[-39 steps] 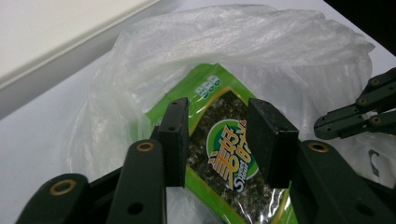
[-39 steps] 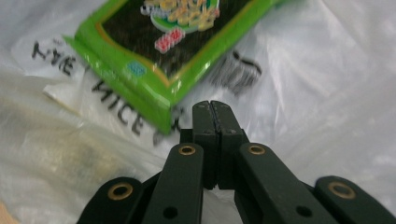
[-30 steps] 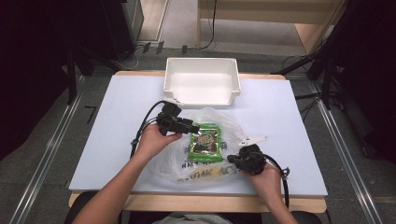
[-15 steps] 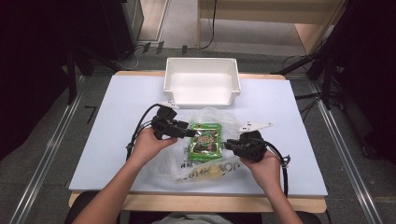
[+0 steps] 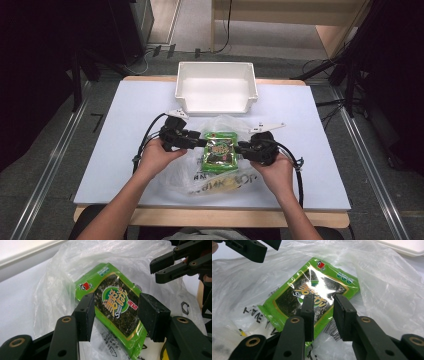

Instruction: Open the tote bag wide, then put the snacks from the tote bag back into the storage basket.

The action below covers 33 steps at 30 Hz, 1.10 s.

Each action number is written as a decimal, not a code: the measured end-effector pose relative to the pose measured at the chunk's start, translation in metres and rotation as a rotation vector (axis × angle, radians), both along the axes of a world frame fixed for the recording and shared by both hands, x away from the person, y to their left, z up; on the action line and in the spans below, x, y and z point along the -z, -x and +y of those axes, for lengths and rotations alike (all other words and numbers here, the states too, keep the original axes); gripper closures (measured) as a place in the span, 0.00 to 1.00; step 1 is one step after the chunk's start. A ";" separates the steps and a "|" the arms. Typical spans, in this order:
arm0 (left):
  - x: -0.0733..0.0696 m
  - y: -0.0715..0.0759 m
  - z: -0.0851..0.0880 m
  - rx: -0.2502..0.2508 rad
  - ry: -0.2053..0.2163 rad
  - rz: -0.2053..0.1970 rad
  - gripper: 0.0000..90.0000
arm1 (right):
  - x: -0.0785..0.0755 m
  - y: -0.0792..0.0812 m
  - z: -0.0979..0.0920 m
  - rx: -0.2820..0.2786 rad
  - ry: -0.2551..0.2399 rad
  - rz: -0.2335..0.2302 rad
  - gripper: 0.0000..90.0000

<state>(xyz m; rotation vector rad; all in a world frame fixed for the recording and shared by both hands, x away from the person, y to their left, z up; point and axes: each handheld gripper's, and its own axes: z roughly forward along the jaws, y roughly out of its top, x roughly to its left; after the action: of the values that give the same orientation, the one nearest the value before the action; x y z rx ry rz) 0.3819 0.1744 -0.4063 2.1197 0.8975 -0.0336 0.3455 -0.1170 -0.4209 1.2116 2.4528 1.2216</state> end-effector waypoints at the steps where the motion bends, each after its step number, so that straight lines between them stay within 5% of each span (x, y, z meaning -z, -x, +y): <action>1: 0.001 0.000 0.000 -0.004 0.003 0.000 0.55 | 0.001 0.001 -0.001 0.002 -0.001 -0.007 0.80; 8: 0.005 0.004 0.001 -0.019 0.016 0.011 0.65 | 0.005 0.001 -0.003 0.015 -0.007 -0.003 0.75; 19: 0.016 0.014 -0.012 0.019 0.006 0.037 1.00 | 0.010 0.001 0.000 0.019 0.003 0.003 0.70; 22: 0.021 0.013 -0.017 0.031 -0.016 0.041 1.00 | 0.013 0.000 0.002 0.020 0.009 0.012 0.68; 27: 0.034 0.010 -0.018 0.022 0.007 0.081 1.00 | 0.015 -0.002 0.003 0.022 0.003 0.015 0.66; 33: 0.042 0.009 -0.021 0.022 -0.046 0.075 1.00 | 0.016 -0.004 0.004 0.029 0.001 0.023 0.64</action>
<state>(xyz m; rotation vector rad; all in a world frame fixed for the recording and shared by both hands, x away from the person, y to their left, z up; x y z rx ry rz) 0.3733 0.1533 -0.4486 2.1836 0.9264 -0.1059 0.3490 -0.1133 -0.4372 1.2640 2.4426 1.2056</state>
